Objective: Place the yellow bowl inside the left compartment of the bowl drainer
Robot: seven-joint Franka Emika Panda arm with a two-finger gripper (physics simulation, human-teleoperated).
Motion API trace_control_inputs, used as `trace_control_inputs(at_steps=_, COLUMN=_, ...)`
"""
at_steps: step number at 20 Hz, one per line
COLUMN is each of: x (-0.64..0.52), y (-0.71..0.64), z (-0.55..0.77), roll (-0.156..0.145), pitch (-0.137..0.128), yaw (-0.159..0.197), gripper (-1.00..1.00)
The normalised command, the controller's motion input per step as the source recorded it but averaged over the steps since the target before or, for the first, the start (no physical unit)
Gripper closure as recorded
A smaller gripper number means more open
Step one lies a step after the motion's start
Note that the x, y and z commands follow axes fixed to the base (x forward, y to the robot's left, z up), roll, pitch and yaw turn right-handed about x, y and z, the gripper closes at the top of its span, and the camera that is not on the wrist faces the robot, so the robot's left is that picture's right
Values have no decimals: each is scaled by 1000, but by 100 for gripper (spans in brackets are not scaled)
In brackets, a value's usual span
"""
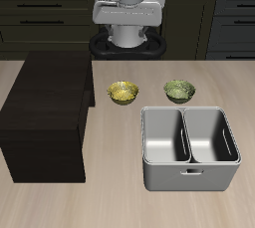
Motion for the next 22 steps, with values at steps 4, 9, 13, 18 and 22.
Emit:
trace_control_inputs(at_steps=4, x=74, y=29, z=-417, roll=-7, pitch=52, yaw=-6, gripper=-100)
trace_control_inputs(at_steps=9, x=-5, y=72, z=-316, roll=5, pitch=37, yaw=-8, gripper=-100)
trace_control_inputs(at_steps=13, x=-37, y=-1, z=-412, roll=-10, pitch=36, yaw=0, gripper=-100)
trace_control_inputs(at_steps=18, x=-56, y=14, z=-271, roll=-4, pitch=28, yaw=-13, gripper=-100)
trace_control_inputs(at_steps=22, x=-55, y=23, z=-330, roll=19, pitch=54, yaw=-27, gripper=-100)
